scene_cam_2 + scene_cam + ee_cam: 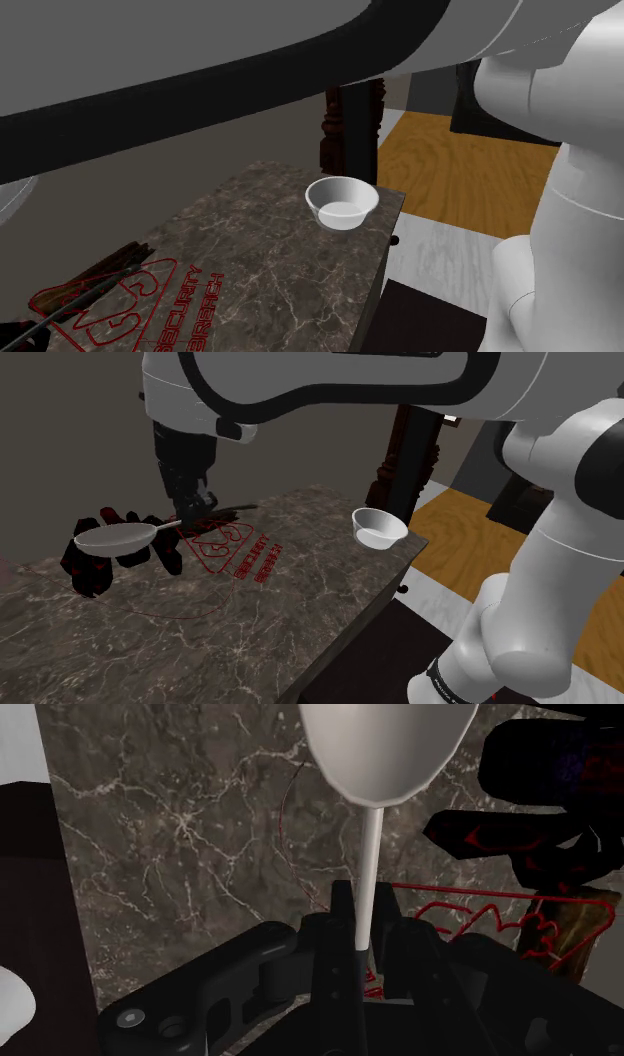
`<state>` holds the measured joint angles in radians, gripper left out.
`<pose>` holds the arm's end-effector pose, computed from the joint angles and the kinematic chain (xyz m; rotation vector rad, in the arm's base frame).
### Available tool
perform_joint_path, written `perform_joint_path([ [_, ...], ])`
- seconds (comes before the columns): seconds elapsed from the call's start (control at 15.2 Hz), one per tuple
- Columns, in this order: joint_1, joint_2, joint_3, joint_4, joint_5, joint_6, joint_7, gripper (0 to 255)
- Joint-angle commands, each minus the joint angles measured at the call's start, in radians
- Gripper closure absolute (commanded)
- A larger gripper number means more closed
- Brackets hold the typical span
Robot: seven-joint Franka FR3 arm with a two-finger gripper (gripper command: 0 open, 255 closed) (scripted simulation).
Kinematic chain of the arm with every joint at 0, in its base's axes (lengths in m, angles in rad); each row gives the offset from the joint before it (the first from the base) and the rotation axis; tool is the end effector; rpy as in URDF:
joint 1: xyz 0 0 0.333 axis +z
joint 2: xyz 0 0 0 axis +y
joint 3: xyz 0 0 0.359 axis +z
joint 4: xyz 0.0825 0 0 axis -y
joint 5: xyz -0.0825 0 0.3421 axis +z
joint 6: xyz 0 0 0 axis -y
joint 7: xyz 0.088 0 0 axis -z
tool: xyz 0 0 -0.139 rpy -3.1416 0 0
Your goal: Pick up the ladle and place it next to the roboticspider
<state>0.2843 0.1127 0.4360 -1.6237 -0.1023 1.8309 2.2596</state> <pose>0.4458 0.3585 0.5811 -2.1999 2.0974 -0.0930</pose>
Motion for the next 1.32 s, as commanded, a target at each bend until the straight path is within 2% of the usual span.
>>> perform_joint_path([
  [0.0,0.034,0.043,0.021,0.047,-0.027,-0.011,0.058,255],
  [0.13,0.08,0.105,0.041,0.122,-0.064,-0.037,0.121,255],
  [1.25,0.072,0.115,0.031,-0.094,-0.078,0.187,0.143,255],
])
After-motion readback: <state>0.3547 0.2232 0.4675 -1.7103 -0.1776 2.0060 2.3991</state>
